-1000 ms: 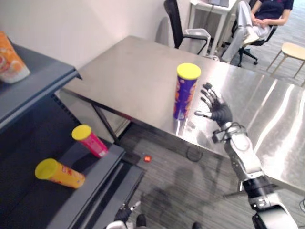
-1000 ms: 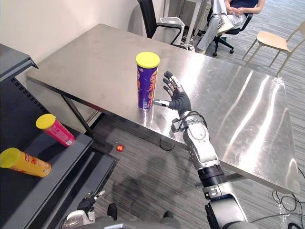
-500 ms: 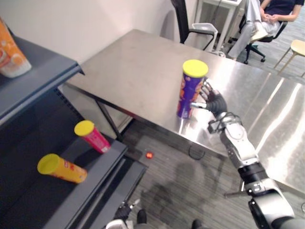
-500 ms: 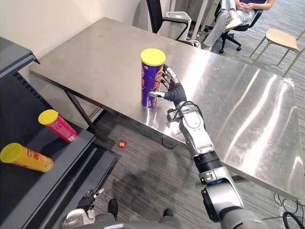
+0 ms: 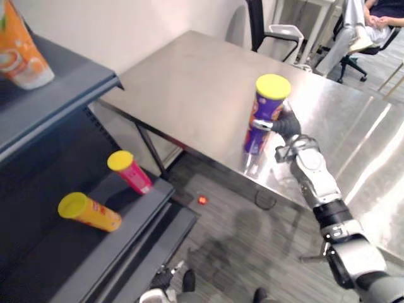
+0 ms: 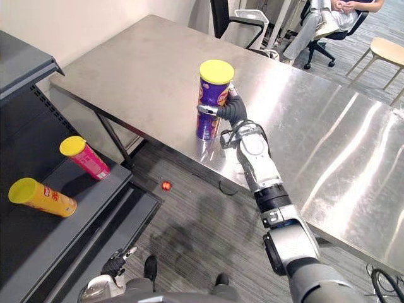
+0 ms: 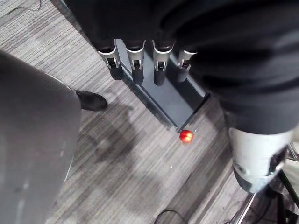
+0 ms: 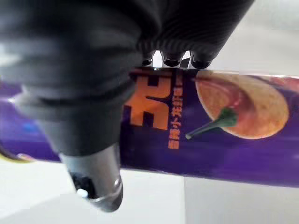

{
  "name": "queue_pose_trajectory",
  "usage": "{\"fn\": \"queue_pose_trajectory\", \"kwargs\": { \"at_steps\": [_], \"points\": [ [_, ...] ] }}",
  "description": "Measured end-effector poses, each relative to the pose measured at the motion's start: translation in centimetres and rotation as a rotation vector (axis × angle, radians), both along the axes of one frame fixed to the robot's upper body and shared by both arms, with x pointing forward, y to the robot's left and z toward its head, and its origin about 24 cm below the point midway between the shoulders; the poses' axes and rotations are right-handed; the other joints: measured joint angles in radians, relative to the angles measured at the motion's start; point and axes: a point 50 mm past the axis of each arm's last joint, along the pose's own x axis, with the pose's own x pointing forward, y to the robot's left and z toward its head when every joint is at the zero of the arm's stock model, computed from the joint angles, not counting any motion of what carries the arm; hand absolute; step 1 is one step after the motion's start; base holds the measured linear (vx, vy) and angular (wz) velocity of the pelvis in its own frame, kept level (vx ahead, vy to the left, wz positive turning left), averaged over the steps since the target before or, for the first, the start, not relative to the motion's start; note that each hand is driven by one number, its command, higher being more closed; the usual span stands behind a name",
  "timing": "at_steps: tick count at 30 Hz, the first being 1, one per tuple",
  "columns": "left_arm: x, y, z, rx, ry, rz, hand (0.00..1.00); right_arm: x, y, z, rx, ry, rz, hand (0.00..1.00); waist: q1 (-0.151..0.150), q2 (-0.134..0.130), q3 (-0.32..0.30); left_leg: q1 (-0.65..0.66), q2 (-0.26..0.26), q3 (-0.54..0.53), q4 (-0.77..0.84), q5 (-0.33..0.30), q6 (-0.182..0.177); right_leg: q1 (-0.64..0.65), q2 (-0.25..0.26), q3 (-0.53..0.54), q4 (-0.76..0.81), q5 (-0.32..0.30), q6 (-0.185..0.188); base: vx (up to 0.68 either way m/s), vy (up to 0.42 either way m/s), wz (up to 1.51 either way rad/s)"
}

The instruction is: Put the gum and the chips on the shelf.

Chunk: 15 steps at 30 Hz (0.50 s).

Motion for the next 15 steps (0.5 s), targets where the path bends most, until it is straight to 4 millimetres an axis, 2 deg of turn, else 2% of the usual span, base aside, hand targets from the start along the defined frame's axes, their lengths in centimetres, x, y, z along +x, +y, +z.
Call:
{"fn": "queue_pose_trajectory", "kwargs": {
  "at_steps": [4, 15],
  "points": [
    [0.18, 0.02, 0.10, 0.002, -0.008, 0.000, 0.00, 0.04, 0.25, 0.17, 0.006, -0.005, 0.001, 1.00, 0.009, -0.003, 0.004, 0.000, -0.001, -0.001, 0.000, 0.000, 0.000, 0.001, -0.001, -0.002, -0.002, 0.000, 0.000, -0.01, -0.007, 0.04],
    [0.26, 0.03, 0.16, 0.004, -0.012, -0.001, 0.00, -0.02, 0.79, 0.13, 0.003, -0.011, 0.009, 1.00, 0.009, -0.004, 0.004, 0.000, -0.003, -0.008, -0.001, 0.001, -0.001, 0.012, -0.001, -0.015, -0.013, 0.000, 0.000, 0.00, -0.005, 0.03]
  ]
}}
